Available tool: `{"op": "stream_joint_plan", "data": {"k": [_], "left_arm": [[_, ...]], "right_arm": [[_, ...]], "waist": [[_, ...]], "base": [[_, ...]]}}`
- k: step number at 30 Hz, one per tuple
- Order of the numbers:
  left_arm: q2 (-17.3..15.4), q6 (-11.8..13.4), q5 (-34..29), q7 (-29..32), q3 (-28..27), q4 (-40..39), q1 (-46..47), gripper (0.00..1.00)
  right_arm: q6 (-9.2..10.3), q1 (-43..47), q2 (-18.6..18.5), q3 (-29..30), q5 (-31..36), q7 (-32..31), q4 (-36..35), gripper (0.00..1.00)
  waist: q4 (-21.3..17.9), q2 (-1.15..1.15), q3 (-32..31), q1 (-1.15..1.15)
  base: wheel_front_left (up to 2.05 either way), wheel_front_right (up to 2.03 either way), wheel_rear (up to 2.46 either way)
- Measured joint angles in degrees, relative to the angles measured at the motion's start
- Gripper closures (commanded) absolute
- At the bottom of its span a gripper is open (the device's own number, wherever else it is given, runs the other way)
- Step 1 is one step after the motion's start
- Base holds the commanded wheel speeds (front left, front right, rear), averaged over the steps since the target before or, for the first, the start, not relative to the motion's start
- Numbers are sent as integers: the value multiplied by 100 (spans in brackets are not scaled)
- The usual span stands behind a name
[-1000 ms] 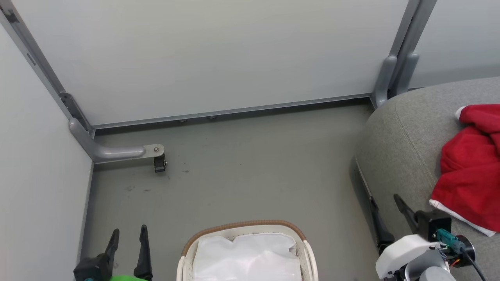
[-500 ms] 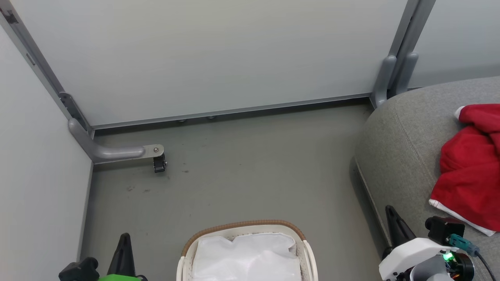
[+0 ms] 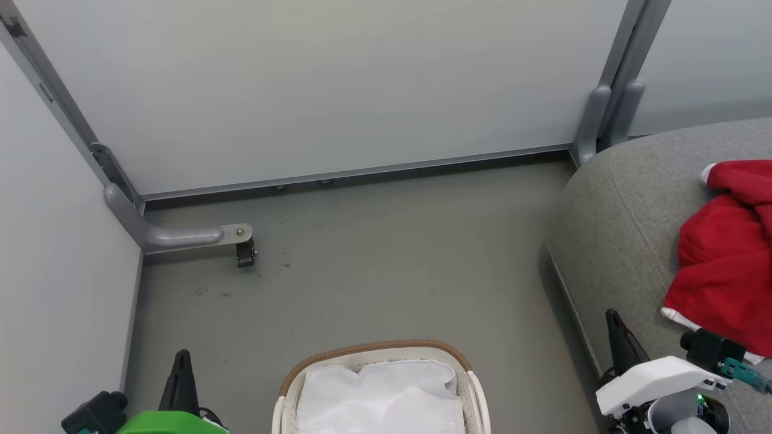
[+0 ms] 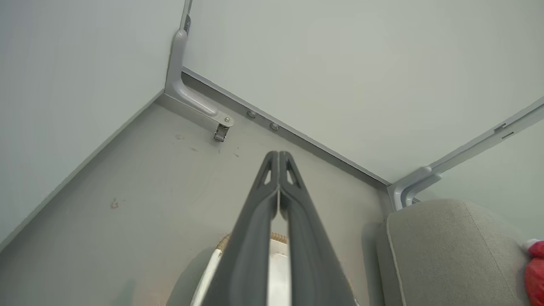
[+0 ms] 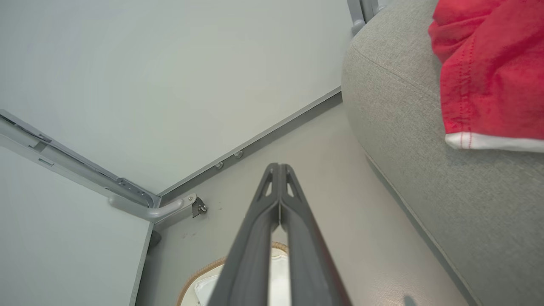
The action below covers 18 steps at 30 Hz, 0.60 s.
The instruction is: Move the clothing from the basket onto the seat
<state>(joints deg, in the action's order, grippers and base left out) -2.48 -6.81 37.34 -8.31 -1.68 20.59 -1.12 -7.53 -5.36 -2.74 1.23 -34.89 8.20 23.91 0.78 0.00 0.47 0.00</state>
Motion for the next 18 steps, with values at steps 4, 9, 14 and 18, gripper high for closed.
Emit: {"op": "stream_joint_plan", "data": {"k": [4,9,14,18], "left_arm": [[0,0,354,88,-23,-32,32,100],[0,-8,736,196,-53,-82,84,100],[-1,-8,1115,305,-88,-140,126,100],[-1,-19,1403,375,-121,-169,175,100]], "right_arm": [[0,0,0,30,-371,-97,-67,100],[1,-1,0,64,-775,-193,-135,100],[0,-1,0,104,-1173,-299,-199,100],[1,-1,0,132,-1472,-371,-254,100]], "waist": [[-3,0,-1,0],[-7,0,-2,0],[-11,0,-4,0],[-14,0,-5,0]], "base": [[0,0,0],[0,0,0],[0,0,0],[0,0,0]]}}
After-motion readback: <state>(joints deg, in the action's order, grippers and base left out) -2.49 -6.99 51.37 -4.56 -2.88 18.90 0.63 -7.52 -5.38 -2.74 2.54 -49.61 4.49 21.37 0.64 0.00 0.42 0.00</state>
